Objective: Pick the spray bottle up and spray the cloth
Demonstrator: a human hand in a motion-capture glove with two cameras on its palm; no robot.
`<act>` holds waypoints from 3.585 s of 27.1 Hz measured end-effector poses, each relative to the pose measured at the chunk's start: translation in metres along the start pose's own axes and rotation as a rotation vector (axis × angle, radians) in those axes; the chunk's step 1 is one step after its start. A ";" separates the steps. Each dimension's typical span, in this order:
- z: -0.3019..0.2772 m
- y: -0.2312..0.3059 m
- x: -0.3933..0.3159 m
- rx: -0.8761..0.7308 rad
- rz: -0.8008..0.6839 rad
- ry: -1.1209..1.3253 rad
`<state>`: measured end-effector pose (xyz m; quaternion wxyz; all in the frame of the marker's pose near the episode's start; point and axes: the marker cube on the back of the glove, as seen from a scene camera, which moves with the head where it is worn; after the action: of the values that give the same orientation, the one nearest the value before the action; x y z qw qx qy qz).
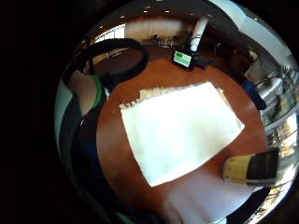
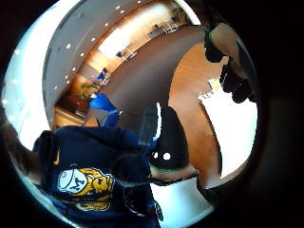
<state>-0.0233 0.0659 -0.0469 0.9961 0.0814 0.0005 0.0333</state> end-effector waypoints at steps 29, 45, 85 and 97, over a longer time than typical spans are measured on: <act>-0.105 0.120 0.210 0.382 0.555 -0.339; -0.026 -0.001 0.237 0.343 0.627 -0.668; -0.047 0.002 0.107 -0.781 0.705 -0.548; -0.003 0.024 0.107 -1.061 0.704 -0.475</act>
<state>0.0821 0.0975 -0.0452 0.8041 -0.4180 -0.2614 0.3323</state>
